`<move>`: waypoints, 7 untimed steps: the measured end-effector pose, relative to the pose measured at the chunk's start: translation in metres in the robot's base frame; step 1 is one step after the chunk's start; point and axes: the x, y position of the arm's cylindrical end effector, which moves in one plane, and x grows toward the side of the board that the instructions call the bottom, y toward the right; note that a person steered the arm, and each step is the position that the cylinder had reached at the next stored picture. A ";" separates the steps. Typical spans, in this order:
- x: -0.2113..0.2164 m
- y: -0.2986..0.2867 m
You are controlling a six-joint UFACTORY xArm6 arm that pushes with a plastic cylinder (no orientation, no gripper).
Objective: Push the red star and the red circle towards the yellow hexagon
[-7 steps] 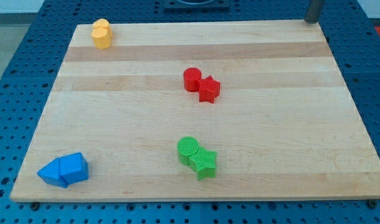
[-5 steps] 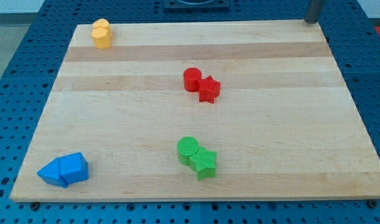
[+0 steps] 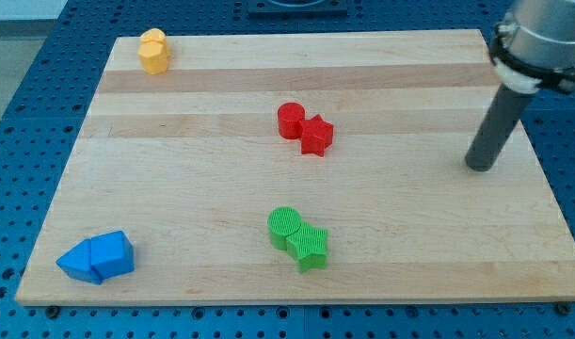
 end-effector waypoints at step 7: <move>-0.055 -0.197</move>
